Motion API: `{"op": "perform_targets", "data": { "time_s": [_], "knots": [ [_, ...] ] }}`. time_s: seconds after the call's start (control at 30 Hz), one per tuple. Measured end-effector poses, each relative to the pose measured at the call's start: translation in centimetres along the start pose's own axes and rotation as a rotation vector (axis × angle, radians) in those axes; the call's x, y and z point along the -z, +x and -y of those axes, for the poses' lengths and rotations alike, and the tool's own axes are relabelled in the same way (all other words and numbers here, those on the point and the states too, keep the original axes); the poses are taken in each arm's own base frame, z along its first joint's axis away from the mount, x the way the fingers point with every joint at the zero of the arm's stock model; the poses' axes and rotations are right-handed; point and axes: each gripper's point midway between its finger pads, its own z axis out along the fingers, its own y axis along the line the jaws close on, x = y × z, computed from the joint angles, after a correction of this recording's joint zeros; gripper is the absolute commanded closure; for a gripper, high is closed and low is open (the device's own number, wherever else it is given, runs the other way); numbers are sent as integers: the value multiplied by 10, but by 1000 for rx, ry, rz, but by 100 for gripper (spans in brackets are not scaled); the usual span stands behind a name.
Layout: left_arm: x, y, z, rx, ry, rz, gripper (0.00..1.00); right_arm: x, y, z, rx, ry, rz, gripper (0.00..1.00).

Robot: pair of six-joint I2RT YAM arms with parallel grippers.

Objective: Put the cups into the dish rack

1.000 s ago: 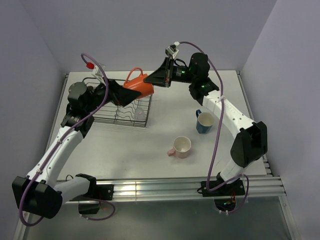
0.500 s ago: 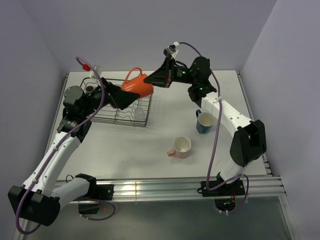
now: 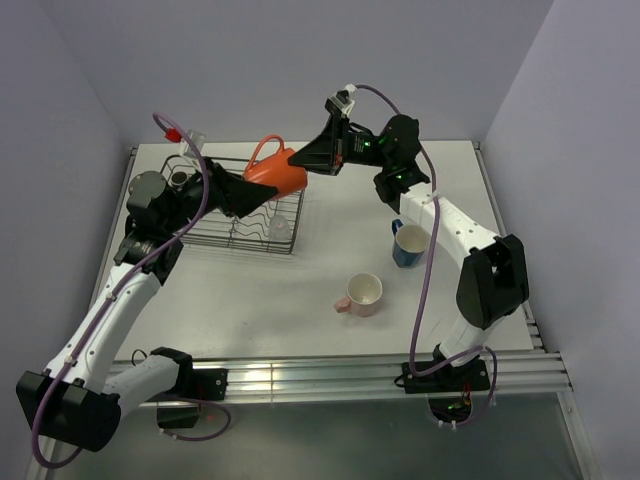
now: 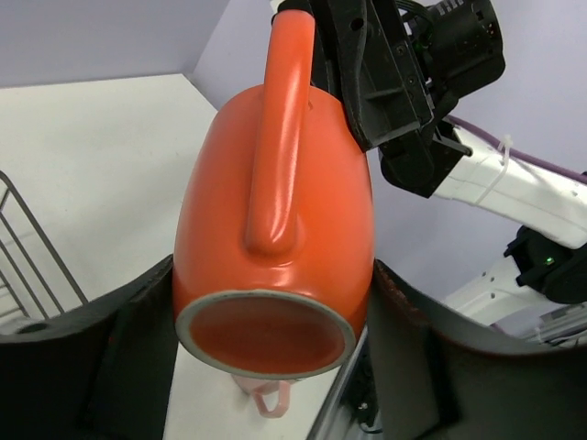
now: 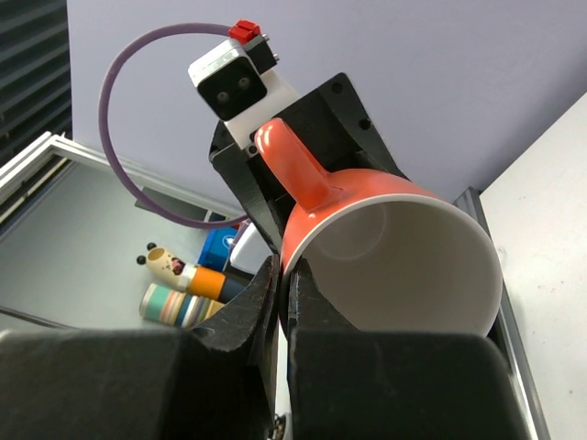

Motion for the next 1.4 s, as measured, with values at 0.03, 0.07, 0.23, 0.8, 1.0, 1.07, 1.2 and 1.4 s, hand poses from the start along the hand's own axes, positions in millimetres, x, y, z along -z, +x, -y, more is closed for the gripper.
{"op": "perform_targets", "data": {
  "time_s": [0.03, 0.07, 0.23, 0.8, 1.0, 1.07, 1.2, 1.4],
  "knots": [
    [0, 0, 0, 6, 0, -1, 59, 0, 0, 0, -2, 0, -1, 100],
    [0, 0, 0, 2, 0, -1, 69, 0, 0, 0, -2, -1, 0, 100],
    [0, 0, 0, 6, -5, -6, 100, 0, -1, 2, 5, 3, 2, 99],
    [7, 0, -34, 50, -236, -12, 100, 10, -27, 64, 89, 278, 141, 52],
    [12, -9, -41, 47, -312, 6, 100, 30, -45, 86, 98, 377, 212, 52],
    [14, -13, -42, 40, -338, 14, 100, 36, -50, 92, 102, 405, 233, 52],
    [19, -27, -45, 21, -406, 32, 100, 51, -58, 109, 104, 482, 277, 52],
    [27, -67, -78, 19, -571, 84, 100, 73, -64, 136, 109, 631, 328, 52]
  ]
}}
